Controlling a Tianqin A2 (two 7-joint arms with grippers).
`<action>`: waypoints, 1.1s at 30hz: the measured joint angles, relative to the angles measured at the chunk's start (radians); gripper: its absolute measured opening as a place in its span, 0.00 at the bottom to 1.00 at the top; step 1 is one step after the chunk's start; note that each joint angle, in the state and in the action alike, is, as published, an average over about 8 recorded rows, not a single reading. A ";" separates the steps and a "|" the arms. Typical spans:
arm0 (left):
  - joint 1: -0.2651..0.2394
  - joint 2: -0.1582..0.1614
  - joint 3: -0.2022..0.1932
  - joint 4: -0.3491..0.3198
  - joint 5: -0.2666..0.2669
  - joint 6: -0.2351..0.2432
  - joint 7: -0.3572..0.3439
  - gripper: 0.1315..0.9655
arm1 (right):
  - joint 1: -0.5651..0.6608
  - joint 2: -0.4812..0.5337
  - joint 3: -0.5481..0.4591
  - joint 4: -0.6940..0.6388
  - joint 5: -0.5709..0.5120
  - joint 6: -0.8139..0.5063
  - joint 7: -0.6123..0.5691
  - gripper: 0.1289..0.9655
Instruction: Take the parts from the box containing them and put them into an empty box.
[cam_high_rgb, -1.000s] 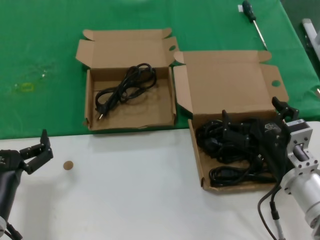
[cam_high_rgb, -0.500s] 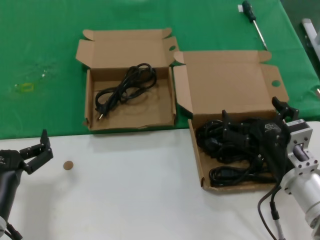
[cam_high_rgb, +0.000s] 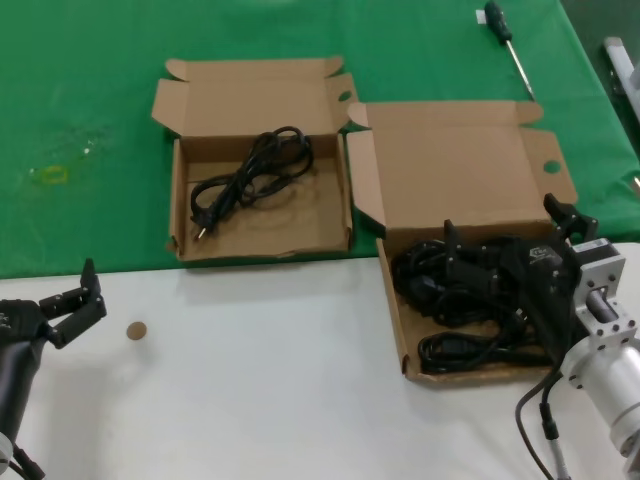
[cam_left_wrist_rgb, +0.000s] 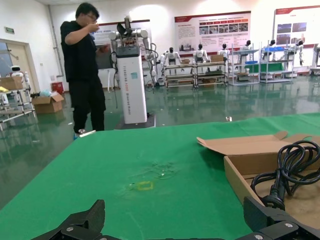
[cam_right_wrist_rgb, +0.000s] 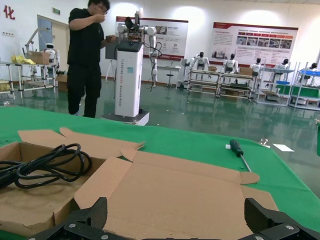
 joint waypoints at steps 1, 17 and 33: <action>0.000 0.000 0.000 0.000 0.000 0.000 0.000 1.00 | 0.000 0.000 0.000 0.000 0.000 0.000 0.000 1.00; 0.000 0.000 0.000 0.000 0.000 0.000 0.000 1.00 | 0.000 0.000 0.000 0.000 0.000 0.000 0.000 1.00; 0.000 0.000 0.000 0.000 0.000 0.000 0.000 1.00 | 0.000 0.000 0.000 0.000 0.000 0.000 0.000 1.00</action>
